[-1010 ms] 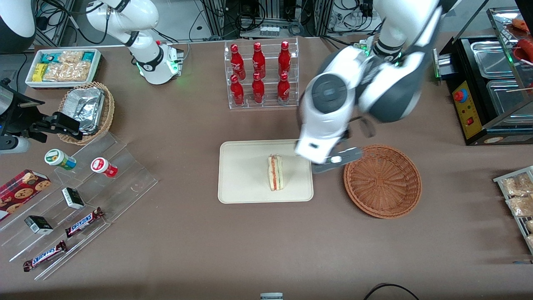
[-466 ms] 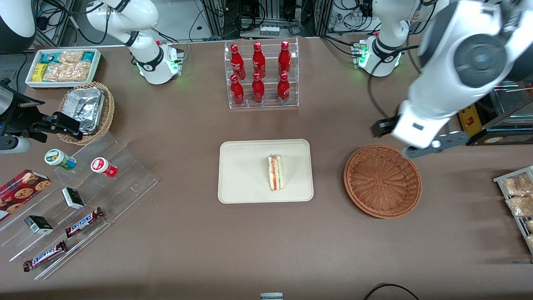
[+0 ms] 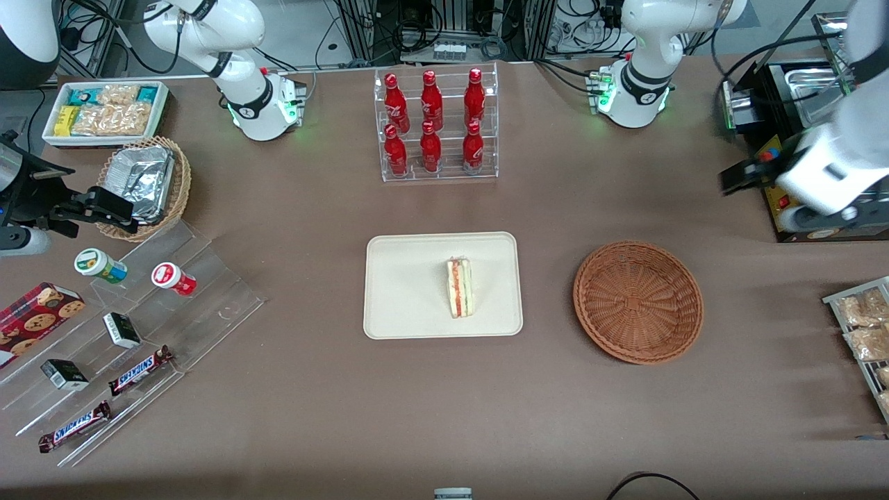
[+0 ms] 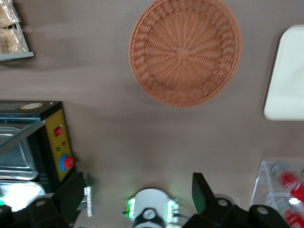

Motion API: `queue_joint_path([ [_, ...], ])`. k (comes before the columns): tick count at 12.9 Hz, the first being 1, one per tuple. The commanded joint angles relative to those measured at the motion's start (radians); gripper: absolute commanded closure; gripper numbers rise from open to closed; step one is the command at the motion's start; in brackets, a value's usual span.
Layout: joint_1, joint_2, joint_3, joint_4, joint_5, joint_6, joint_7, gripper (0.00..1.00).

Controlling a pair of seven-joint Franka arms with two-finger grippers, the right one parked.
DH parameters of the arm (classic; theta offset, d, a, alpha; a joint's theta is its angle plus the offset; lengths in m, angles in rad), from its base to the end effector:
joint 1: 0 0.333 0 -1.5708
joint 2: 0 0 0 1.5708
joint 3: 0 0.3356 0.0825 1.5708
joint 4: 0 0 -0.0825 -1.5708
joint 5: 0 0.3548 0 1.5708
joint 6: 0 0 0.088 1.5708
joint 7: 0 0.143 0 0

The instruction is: Place sandwich from basket to tray

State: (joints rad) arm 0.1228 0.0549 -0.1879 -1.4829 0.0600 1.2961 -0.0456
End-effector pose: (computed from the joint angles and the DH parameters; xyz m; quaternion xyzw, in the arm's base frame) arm 0.5034 -0.0202 0.5985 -0.9924 0.0055 0.1185 0.0311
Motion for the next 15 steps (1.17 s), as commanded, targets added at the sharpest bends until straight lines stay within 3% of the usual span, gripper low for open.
queue_joint_path([
  [1,0.002,-0.099,0.082,-0.121,-0.048,0.025,0.124,0.0],
  [6,-0.124,-0.227,0.234,-0.263,-0.048,0.104,0.153,0.0],
  [15,-0.123,-0.155,0.183,-0.149,-0.032,0.112,0.109,0.0],
])
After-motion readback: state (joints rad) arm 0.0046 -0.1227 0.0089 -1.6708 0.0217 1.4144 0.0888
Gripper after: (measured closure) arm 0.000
